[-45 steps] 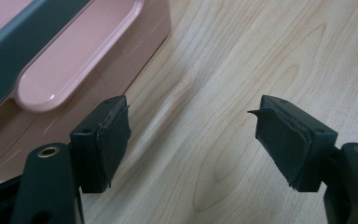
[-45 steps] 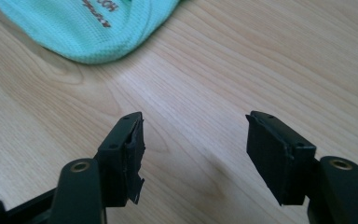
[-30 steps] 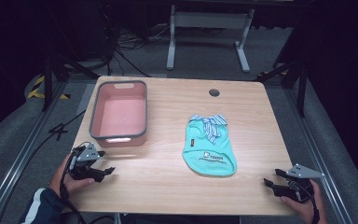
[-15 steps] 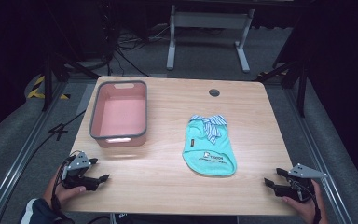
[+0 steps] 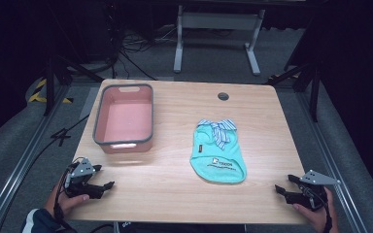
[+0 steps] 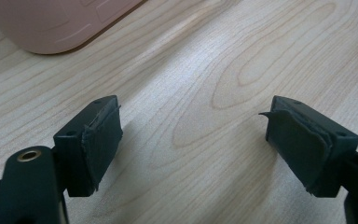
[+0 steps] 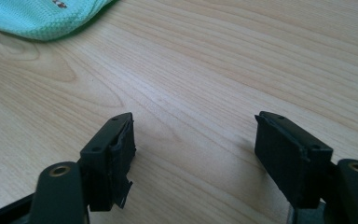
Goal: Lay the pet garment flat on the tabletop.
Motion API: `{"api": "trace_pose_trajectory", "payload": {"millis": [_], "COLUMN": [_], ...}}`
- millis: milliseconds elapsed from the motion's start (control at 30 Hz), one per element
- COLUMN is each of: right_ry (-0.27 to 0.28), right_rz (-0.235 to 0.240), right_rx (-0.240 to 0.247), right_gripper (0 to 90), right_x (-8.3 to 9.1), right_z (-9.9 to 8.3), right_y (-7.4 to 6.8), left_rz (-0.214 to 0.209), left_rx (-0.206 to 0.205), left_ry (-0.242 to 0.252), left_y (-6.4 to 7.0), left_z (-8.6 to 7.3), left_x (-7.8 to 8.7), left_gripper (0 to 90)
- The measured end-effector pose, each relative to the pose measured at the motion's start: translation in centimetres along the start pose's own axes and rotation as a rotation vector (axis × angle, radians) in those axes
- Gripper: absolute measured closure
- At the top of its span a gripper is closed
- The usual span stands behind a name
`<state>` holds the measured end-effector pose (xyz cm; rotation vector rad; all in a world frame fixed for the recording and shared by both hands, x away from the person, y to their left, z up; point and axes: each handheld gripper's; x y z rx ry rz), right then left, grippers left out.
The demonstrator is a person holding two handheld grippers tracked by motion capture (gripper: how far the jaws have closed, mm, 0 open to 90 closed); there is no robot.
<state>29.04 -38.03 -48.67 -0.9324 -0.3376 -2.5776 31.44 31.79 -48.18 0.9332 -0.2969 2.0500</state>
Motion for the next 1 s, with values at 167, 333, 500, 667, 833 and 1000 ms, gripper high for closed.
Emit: {"api": "trace_pose_trajectory", "payload": {"millis": [167, 333, 500, 667, 833, 1000], "right_ry": [0.000, -0.001, -0.001, -0.001, -0.001, -0.001], "right_rz": [-0.001, 0.000, 0.001, 0.004, 0.005, 0.005], "right_rx": [-0.001, -0.002, -0.003, -0.002, -0.003, -0.004], "right_gripper": [29.0, 29.1, 29.2, 29.7, 29.7, 29.7], "right_x": [-0.03, -0.02, -0.02, -0.02, -0.02, -0.02], "right_z": [0.02, 0.02, 0.02, 0.02, 0.01, 0.02], "right_y": [-0.01, -0.01, 0.00, 0.05, 0.07, 0.09], "left_rz": [-0.001, -0.002, -0.001, -0.001, -0.001, 0.000], "left_rx": [0.000, 0.000, 0.000, 0.000, -0.001, 0.013], "left_ry": [0.000, -0.001, -0.001, -0.001, -0.001, 0.009], "left_y": [0.00, -0.01, -0.01, -0.01, -0.02, 0.07], "left_z": [0.00, 0.00, 0.00, 0.01, 0.00, -0.06], "left_x": [0.00, 0.00, 0.01, 0.01, 0.01, -0.06], "left_gripper": [18.5, 18.5, 18.5, 18.5, 18.5, 18.5]}}
Point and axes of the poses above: each handheld gripper's, and its own axes: x roughly backward along the jaws, z roughly out of its top, y roughly to its right, and after that the axes turned 9 degrees about -z, right-handed
